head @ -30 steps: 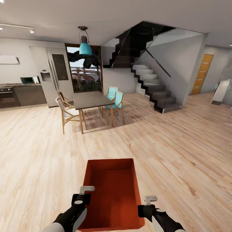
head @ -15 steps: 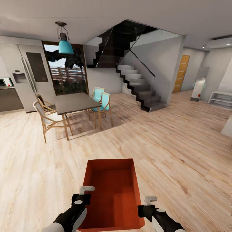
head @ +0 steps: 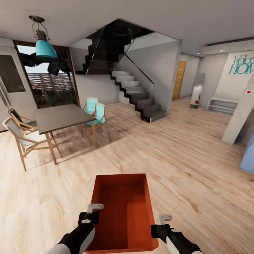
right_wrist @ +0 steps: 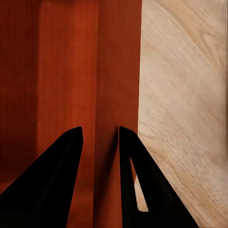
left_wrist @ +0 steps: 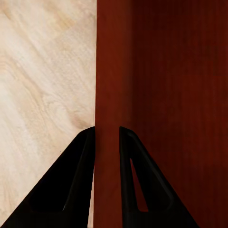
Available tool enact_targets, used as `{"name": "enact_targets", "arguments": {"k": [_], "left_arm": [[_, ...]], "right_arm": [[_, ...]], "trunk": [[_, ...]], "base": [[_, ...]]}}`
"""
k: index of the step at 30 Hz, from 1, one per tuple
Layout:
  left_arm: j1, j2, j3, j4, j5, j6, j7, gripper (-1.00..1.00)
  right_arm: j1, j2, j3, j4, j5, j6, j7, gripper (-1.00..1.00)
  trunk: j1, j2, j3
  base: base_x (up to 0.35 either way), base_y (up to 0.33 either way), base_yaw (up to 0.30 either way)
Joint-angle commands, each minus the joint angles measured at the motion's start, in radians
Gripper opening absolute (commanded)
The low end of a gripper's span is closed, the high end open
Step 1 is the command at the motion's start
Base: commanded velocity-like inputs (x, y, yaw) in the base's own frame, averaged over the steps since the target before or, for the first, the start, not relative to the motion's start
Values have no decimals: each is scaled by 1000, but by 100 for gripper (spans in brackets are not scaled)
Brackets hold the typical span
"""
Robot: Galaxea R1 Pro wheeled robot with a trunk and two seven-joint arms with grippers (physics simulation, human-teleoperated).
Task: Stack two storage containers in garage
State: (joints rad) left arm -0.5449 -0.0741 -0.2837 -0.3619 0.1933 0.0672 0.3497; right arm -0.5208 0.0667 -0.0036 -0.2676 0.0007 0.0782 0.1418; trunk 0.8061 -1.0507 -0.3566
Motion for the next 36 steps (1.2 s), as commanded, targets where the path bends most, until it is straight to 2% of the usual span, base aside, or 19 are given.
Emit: {"name": "enact_targets", "arguments": {"k": [1,36], "left_arm": [[0,2,-29,1,35,6,9,-100],[0,2,-29,1,34,7,9,-100]], "right_arm": [[-1,-4,-9,-48,5,6,5,-100],[-1,-5,-9,-48,5,6,5,-100]], "trunk": [[1,-1,-1],[1,-1,-1]], "base": [[327,142,-284],[327,142,-284]]}}
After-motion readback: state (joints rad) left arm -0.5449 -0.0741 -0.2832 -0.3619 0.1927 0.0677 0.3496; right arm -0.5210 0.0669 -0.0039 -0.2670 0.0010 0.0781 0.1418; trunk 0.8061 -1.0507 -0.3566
